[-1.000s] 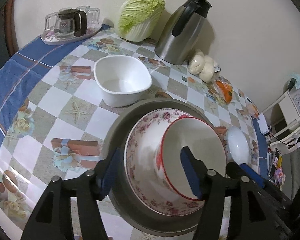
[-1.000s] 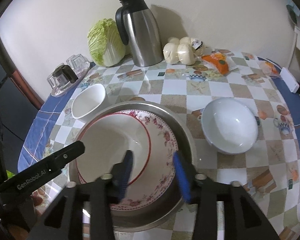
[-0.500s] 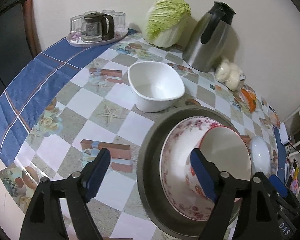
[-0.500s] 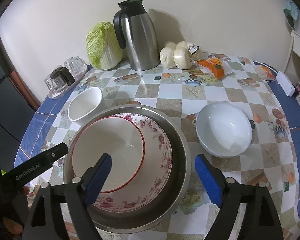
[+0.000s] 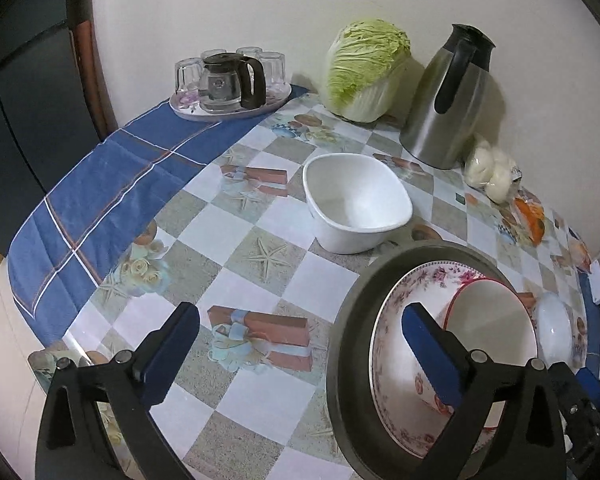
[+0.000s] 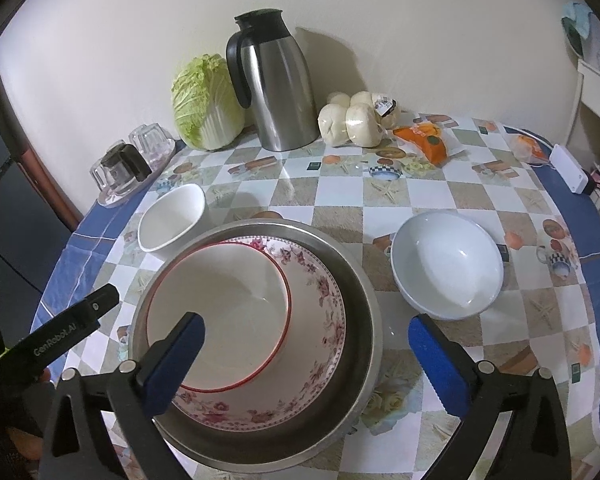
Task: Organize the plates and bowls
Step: 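Move both grippers to the rim of the white square bowl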
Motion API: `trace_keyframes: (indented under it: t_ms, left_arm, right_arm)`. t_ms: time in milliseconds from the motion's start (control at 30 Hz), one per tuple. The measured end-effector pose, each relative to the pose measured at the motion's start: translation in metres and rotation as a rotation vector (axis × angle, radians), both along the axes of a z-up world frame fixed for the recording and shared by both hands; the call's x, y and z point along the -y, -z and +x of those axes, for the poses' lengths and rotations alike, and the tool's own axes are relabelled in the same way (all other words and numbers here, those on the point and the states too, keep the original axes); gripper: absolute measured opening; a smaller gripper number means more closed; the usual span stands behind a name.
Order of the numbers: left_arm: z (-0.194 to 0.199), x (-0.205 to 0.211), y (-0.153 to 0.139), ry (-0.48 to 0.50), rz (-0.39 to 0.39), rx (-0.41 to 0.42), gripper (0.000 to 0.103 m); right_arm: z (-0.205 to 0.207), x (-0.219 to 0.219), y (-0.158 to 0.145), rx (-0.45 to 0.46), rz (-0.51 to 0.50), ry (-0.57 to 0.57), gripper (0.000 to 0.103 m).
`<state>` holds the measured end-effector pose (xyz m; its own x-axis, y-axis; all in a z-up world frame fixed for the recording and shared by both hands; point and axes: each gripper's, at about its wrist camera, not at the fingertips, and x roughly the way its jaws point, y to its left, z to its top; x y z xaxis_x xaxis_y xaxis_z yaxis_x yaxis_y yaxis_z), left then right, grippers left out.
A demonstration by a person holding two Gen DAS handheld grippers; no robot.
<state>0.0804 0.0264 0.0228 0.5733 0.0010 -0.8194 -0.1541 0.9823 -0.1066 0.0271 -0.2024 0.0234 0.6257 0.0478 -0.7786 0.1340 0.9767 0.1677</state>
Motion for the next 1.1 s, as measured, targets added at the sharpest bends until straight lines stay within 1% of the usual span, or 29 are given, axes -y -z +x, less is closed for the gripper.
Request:
trace_keyframes:
  t_ms: [167,300,433,533,667,800,933,1100]
  left_arm:
    - [0.001,-0.004,0.0,-0.012,0.008,0.005,0.101]
    - [0.003,-0.01,-0.001,-0.026,0.003,0.009,0.101]
    - [0.006,-0.018,-0.001,-0.064,0.021,0.006,0.101]
    - [0.007,-0.022,-0.004,-0.078,0.049,0.031,0.101]
    - [0.014,-0.028,-0.007,-0.078,0.062,0.063,0.101]
    - [0.021,-0.029,-0.01,-0.071,0.088,0.077,0.101]
    - [0.027,-0.034,-0.013,-0.07,0.086,0.102,0.101]
    - [0.035,-0.044,-0.016,-0.082,0.078,0.113,0.101]
  right_arm:
    - [-0.002,-0.001,-0.001,0.019,0.013,0.003,0.103]
    - [-0.004,-0.004,-0.002,0.036,0.004,0.011,0.103]
    - [-0.006,-0.004,-0.003,0.041,0.003,0.041,0.103]
    - [-0.006,-0.001,-0.003,0.034,0.016,0.075,0.103]
    - [-0.004,0.001,-0.006,0.04,0.028,0.106,0.103]
    - [0.0,-0.003,-0.007,0.046,0.012,0.124,0.103]
    - [0.007,-0.008,-0.01,0.039,0.032,0.125,0.103]
    - [0.014,-0.014,-0.017,0.024,0.06,0.13,0.103]
